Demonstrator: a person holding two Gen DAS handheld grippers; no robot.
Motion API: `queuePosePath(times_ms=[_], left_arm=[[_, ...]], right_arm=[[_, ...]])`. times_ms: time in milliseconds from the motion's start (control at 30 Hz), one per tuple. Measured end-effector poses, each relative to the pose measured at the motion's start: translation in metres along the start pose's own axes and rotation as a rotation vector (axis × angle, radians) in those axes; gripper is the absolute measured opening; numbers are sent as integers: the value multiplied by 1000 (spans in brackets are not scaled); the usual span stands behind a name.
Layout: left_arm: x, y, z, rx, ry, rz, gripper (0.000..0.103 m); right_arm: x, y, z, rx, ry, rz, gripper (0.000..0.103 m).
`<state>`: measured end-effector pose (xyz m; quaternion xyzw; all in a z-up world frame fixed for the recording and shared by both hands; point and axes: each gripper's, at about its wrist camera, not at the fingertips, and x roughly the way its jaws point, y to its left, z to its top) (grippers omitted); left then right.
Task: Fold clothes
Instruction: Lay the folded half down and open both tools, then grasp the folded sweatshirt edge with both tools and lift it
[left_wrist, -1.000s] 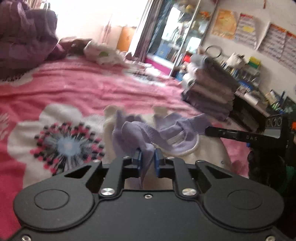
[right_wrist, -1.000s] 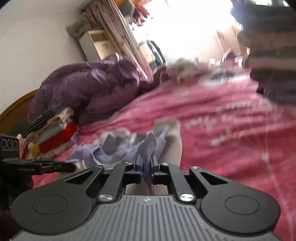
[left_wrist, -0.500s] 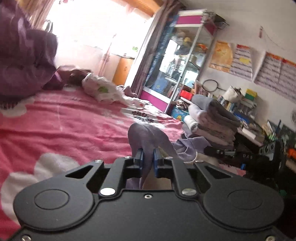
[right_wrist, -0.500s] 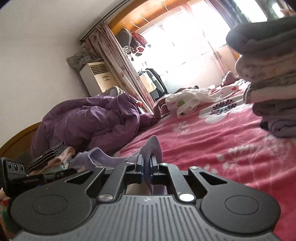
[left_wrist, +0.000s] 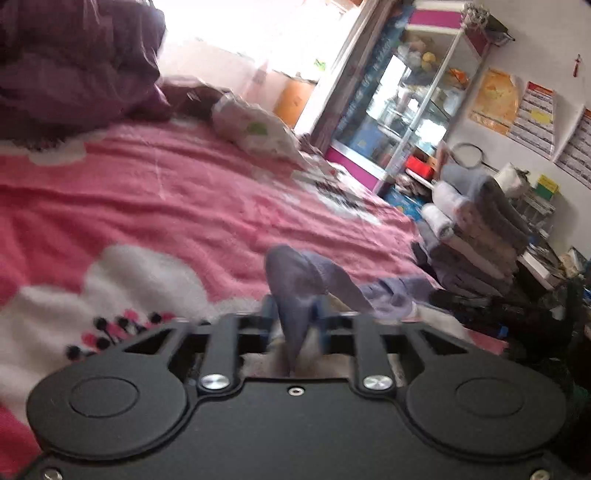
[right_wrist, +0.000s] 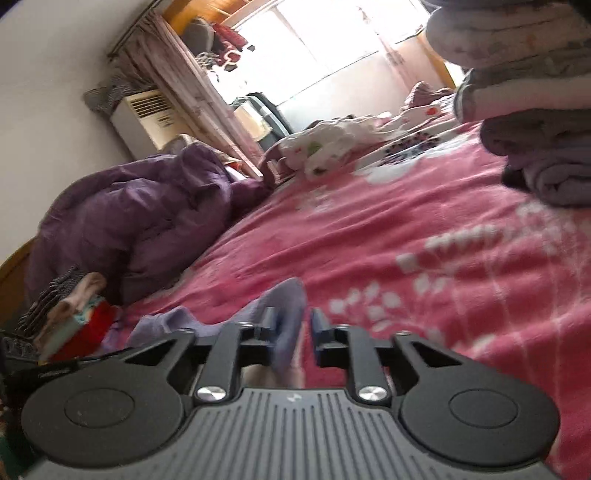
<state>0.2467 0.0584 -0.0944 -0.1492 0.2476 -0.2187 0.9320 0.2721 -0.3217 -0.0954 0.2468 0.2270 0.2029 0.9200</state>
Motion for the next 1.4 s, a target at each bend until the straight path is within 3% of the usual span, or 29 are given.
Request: queuePosePath(times_ms=[100, 167, 233, 267, 333, 433, 500, 600, 700, 933, 1067, 1200, 1400], left_arm=[[-12, -17, 4, 124, -90, 69, 34], [-11, -24, 6, 152, -121, 13, 34], [-2, -32, 6, 195, -109, -22, 35], [5, -34, 4, 229, -94, -19, 35], [22, -30, -1, 240, -28, 0, 35], [45, -20, -10, 224, 75, 28, 35], [51, -15, -14, 193, 103, 32, 36], [52, -13, -13, 175, 109, 30, 37], [42, -17, -10, 182, 84, 35, 38], [-4, -46, -2, 253, 13, -8, 43], [-9, -52, -20, 323, 60, -25, 44], [1, -53, -41, 390, 117, -12, 48], [15, -44, -41, 363, 138, -44, 51]], right_arm=[[-7, 13, 2, -94, -36, -4, 28], [-12, 28, 4, -207, -63, 10, 28], [-17, 44, 5, -320, -91, 24, 29], [-17, 49, 5, -368, -90, 31, 36], [-4, 51, 0, -412, -50, 37, 39], [19, 37, -3, -357, 40, 22, 39], [32, 25, -4, -294, 112, 9, 39], [42, 12, -4, -203, 168, 26, 39], [38, 12, -5, -192, 156, 30, 38], [-16, 32, 2, -305, 39, 57, 39], [-34, 46, -13, -365, 83, 87, 39], [-24, 47, -22, -395, 127, 85, 39], [-4, 46, -34, -439, 190, 72, 39]])
